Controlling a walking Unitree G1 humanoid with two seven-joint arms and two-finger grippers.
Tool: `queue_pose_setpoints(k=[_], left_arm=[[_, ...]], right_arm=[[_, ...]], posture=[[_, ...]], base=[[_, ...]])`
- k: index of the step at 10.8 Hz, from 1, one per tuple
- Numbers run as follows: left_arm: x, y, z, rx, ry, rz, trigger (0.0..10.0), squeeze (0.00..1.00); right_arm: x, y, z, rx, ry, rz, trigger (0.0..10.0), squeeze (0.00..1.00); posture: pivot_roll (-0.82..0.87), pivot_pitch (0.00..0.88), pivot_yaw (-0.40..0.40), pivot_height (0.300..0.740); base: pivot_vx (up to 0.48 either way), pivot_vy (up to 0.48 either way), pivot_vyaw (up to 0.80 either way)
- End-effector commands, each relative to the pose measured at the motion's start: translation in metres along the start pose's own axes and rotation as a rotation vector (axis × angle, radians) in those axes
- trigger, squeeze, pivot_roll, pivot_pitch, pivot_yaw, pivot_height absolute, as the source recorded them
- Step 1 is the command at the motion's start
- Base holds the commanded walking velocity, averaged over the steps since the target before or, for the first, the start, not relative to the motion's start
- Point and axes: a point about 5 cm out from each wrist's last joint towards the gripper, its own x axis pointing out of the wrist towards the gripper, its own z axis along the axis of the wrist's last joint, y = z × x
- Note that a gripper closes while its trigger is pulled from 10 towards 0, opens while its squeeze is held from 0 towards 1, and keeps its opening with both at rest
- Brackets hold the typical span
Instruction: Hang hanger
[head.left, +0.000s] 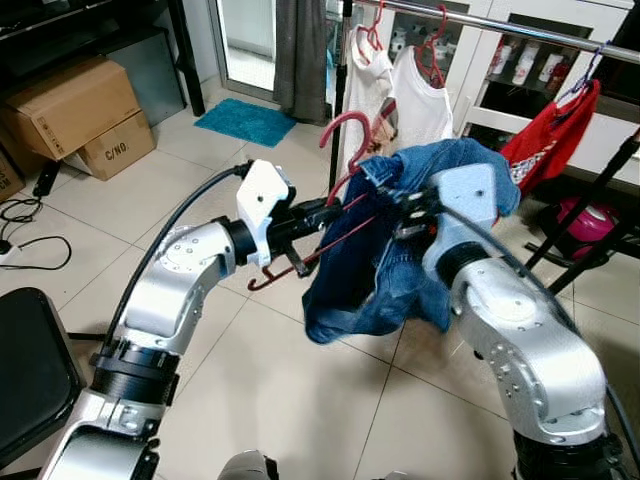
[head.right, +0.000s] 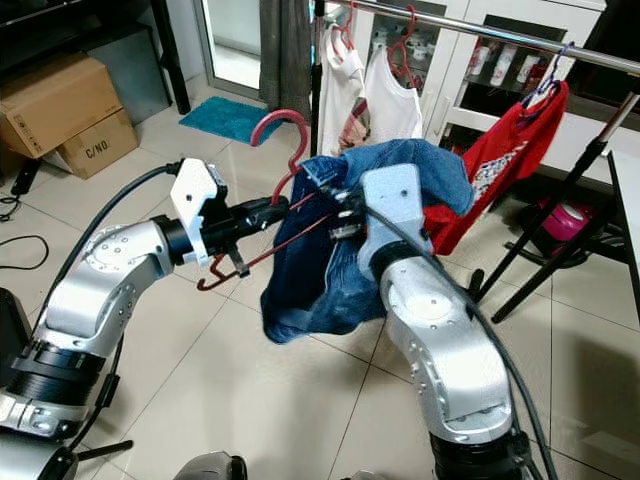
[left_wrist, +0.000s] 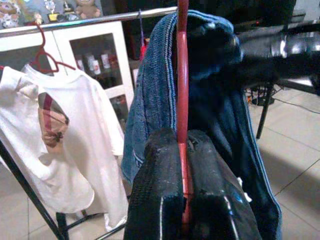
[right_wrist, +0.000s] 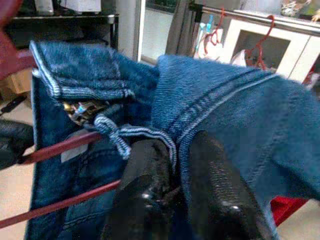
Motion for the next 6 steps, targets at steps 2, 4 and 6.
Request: queue_pose_setpoints(k=[2, 4, 6], left_arm=[[-0.001, -0.002, -0.001, 0.033, 0.019, -0.016, 0.0, 0.0], [-0.006, -0.001, -0.005, 0.031, 0.034, -0.009, 0.0, 0.0], [-0.015, -0.005, -0.01, 0.017, 0.071, -0.055, 0.0, 0.0]], right_arm=[[-0.001, -0.008, 0.011, 0.012, -0.064, -0.021, 0.0, 0.0], [0.004, -0.015, 0.017, 0.017, -0.084, -0.032, 0.0, 0.0], [0.013, -0.028, 0.023, 0.068, -0.1, -0.052, 0.0, 0.0]], posture=[[0.04, 0.008, -0.012, 0.74], [0.04, 0.003, -0.018, 0.74], [0.04, 0.004, -0.025, 0.74]], base=[[0.0, 0.0, 0.0], [0.0, 0.0, 0.0], [0.0, 0.0, 0.0]])
